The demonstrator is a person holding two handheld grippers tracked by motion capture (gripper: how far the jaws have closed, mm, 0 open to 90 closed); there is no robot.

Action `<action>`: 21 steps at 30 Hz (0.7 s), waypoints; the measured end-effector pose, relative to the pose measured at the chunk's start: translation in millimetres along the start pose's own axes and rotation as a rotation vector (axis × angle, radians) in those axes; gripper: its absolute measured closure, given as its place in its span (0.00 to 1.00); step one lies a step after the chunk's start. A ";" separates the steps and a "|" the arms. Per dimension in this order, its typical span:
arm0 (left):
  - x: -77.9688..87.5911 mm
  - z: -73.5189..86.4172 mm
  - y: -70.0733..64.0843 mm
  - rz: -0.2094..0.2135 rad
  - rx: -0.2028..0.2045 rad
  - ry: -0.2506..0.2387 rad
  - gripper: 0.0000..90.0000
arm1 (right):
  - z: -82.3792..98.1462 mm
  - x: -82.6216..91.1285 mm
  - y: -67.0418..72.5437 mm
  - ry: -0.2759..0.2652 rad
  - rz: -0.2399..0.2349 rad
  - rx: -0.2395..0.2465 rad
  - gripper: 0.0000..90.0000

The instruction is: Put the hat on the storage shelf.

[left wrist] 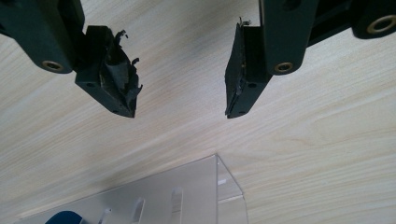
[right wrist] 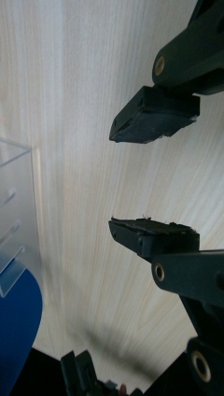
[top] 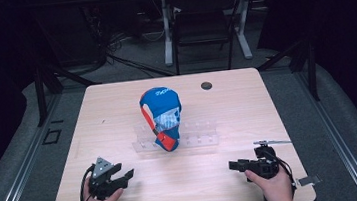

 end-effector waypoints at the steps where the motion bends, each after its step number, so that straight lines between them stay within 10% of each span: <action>1: -0.2 0.0 -0.2 0.000 -0.001 0.000 0.49 | 1.7 0.2 -2.3 0.006 0.009 0.009 0.55; 21: -5.2 -1.5 -9.1 0.053 0.014 -0.026 0.47 | 5.2 7.0 -30.1 -0.123 0.035 0.011 0.47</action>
Point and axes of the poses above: each handheld gripper's, and its own axes: x roughly backward along the jaws, z roughly out of its underside, y roughly to its left, the point moved 6 cm from there along -x, roughly forward along the jaws, and after that the axes turned 15 degrees about -y, right-handed, at the moved point
